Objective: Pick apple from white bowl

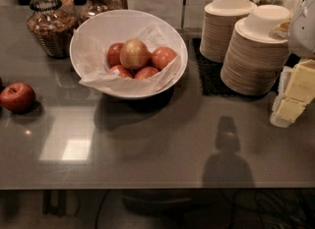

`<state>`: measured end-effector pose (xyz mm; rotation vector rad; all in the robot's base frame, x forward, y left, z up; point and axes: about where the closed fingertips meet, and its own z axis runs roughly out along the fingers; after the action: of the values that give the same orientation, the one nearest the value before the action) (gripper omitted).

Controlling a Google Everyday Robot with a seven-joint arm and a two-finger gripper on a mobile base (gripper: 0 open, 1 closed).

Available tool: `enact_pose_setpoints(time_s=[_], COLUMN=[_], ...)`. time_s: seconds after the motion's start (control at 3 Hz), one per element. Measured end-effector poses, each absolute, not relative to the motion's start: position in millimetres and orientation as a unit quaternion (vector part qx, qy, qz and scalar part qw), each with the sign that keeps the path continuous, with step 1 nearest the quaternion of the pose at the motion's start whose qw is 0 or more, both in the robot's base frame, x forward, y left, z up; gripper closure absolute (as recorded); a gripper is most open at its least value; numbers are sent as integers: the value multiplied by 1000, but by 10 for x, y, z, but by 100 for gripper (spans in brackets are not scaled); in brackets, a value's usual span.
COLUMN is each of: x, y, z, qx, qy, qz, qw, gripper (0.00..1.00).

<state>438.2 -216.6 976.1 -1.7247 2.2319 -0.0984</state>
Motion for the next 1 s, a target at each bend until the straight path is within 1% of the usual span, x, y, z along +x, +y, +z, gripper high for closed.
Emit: enact_pose_setpoints(time_s=[0.33, 0.67, 1.0], x=[4414, 4566, 4743], y=[-2138, -1911, -1560], z=[9751, 9580, 9435], qx=[-603, -613, -636], qy=[780, 769, 744], qz=[-40, -24, -11], qw=[165, 182, 206], gripper=[0, 0, 0])
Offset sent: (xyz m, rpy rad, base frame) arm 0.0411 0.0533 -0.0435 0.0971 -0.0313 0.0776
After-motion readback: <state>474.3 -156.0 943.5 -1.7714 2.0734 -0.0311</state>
